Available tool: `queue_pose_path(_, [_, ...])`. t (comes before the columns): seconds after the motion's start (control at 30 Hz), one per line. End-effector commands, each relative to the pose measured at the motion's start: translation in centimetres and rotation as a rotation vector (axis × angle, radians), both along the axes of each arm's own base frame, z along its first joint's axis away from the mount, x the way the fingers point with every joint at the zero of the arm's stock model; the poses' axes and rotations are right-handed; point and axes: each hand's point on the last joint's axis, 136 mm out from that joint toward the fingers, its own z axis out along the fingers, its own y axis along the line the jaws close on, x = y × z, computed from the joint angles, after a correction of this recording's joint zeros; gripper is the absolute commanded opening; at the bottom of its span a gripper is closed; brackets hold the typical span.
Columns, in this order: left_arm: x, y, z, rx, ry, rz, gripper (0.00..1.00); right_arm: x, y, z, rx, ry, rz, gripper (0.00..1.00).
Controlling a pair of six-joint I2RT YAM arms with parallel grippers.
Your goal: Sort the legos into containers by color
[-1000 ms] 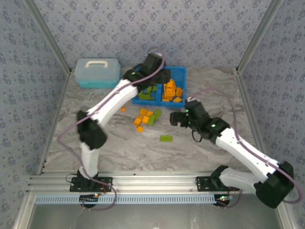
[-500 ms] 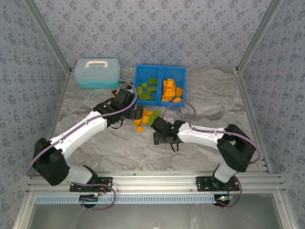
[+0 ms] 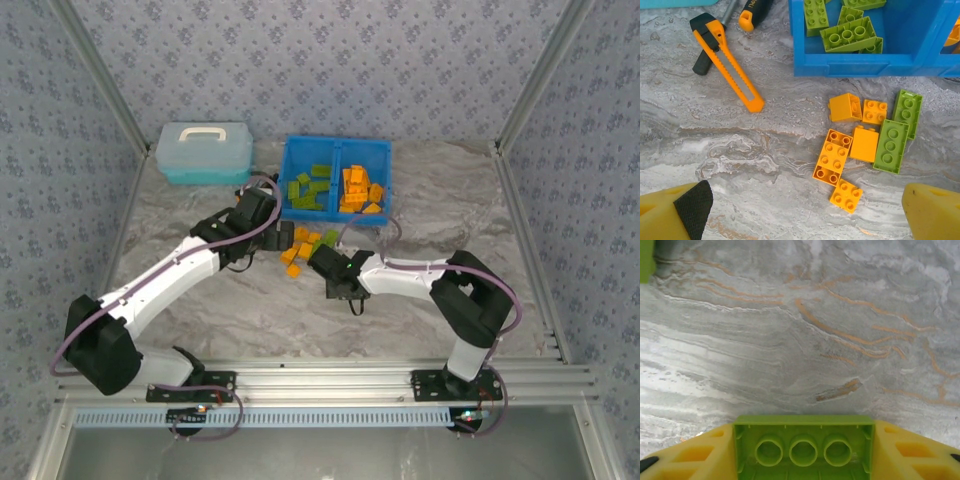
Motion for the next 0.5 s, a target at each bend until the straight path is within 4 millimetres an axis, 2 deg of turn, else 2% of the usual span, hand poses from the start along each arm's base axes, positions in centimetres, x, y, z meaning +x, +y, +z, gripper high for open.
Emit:
queue_pose_path(0.0, [0.9,0.6,2.4,-0.032,-0.069,0.058,0.99,-0.2,-0.6,-0.1,-0.030,0.003,-0.023,0.50])
queue_pose_path(0.07, [0.9,1.0,2.6,-0.030,-0.074,0.074,0.99,0.2,-0.2,1.2,-0.014,-0.019,-0.010,0.50])
queue_pose_path(0.13, [0.8,1.3,2.8,-0.026,-0.081,0.084,0.99,1.0,0.6,3.3,0.022,-0.059,0.006,0.50])
queue_pose_path(0.23, [0.6,1.9,3.5,-0.025,-0.103,0.103,0.99,2.8,2.0,7.9,0.096,-0.160,0.040,0.51])
queue_pose_path(0.33, [0.4,2.8,4.3,-0.029,-0.136,0.136,0.99,5.9,3.9,12.9,0.157,-0.281,0.079,0.52])
queue_pose_path(0.47, [-0.2,4.2,5.0,-0.044,-0.181,0.190,0.99,11.3,5.9,16.2,0.202,-0.377,0.089,0.53])
